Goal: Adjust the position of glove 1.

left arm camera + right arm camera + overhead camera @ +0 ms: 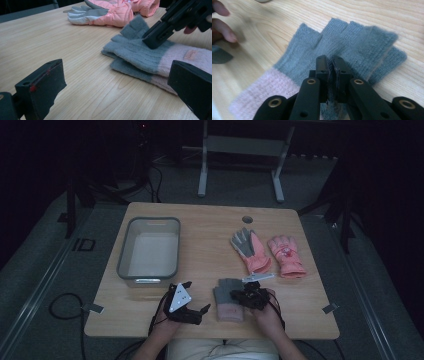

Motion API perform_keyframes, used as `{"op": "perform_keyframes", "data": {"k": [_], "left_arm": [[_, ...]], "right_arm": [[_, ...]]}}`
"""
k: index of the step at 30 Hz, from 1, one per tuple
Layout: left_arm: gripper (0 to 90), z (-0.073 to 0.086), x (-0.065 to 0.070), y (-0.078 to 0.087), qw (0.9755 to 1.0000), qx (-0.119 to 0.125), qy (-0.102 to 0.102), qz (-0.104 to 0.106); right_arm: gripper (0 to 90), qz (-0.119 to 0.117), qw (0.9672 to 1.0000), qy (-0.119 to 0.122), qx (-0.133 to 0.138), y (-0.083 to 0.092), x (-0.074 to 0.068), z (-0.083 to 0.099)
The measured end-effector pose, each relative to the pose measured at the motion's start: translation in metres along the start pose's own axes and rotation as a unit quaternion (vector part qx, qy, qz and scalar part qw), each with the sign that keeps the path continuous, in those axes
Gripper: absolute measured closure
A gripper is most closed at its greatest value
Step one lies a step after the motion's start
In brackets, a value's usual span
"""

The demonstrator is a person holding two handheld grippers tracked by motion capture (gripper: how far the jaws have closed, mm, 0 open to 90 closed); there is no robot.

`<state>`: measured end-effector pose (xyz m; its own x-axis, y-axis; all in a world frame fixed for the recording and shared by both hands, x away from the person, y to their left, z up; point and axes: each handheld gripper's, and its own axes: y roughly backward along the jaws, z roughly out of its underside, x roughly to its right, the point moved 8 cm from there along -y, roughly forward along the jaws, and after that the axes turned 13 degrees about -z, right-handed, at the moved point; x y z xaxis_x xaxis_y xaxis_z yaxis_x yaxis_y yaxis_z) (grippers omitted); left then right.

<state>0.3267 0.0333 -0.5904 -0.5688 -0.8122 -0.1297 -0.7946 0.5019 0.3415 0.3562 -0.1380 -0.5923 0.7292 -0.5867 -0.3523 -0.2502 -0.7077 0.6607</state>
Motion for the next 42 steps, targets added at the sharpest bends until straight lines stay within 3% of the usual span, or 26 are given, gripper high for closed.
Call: {"op": "perform_keyframes", "data": {"k": [8, 12, 15, 16, 19, 22, 24, 25, 26, 29, 32, 34, 39, 41, 42], "left_arm": [[0.8, 0.000, -0.002, -0.001, 0.9998, -0.002, 0.005, -0.019], [0.8, 0.000, 0.002, -0.002, 0.9994, -0.002, -0.024, -0.024], [0.8, 0.000, 0.005, -0.002, 0.9990, -0.011, -0.031, -0.031], [4.3, -0.002, 0.006, -0.002, 0.9992, -0.013, -0.027, -0.028], [6.0, -0.011, 0.015, 0.002, 0.9998, -0.014, -0.014, -0.007], [6.5, -0.020, 0.032, 0.007, 0.9986, -0.022, -0.046, 0.013], [6.5, -0.023, 0.047, 0.008, 0.9965, -0.033, -0.067, 0.039], [6.5, -0.023, 0.047, 0.008, 0.9965, -0.033, -0.067, 0.039], [6.5, -0.026, 0.062, 0.010, 0.9938, -0.028, -0.079, 0.073], [6.5, -0.026, 0.078, 0.010, 0.9878, -0.030, -0.109, 0.107], [6.6, -0.024, 0.086, 0.006, 0.9828, -0.033, -0.137, 0.119], [7.3, -0.023, 0.088, 0.005, 0.9815, -0.023, -0.154, 0.112], [14.1, -0.015, 0.088, -0.006, 0.9758, -0.044, -0.185, 0.108], [14.4, -0.013, 0.088, -0.011, 0.9739, -0.051, -0.188, 0.117], [16.0, -0.011, 0.088, -0.014, 0.9719, -0.059, -0.194, 0.120]], "right_arm": [[77.1, 0.011, 0.9999, 0.006, 0.006, -0.002, 0.001, 0.004], [71.2, 0.012, 0.9997, 0.009, 0.018, 0.010, -0.002, 0.000], [69.2, 0.019, 0.9994, 0.012, 0.027, 0.019, 0.001, -0.005], [68.2, 0.032, 0.9988, 0.013, 0.035, 0.029, 0.008, -0.010], [64.3, 0.035, 0.9984, 0.009, 0.044, 0.041, 0.018, -0.015], [58.6, 0.030, 0.9982, 0.021, 0.048, 0.049, 0.024, -0.022], [57.2, 0.027, 0.9982, 0.028, 0.045, 0.050, 0.027, -0.026], [56.3, 0.025, 0.9981, 0.035, 0.044, 0.050, 0.028, -0.027], [56.1, 0.020, 0.9982, 0.038, 0.040, 0.049, 0.030, -0.029], [56.2, 0.009, 0.9988, 0.040, 0.028, 0.043, 0.034, -0.030], [56.0, 0.003, 0.9992, 0.039, 0.014, 0.032, 0.038, -0.029], [55.0, -0.001, 0.9992, 0.039, 0.010, 0.024, 0.040, -0.029], [51.6, 0.006, 0.9991, 0.041, -0.006, 0.009, 0.050, -0.026], [49.3, 0.008, 0.9991, 0.039, -0.013, 0.005, 0.053, -0.024], [47.9, 0.010, 0.9991, 0.038, -0.016, 0.004, 0.054, -0.022]]}}
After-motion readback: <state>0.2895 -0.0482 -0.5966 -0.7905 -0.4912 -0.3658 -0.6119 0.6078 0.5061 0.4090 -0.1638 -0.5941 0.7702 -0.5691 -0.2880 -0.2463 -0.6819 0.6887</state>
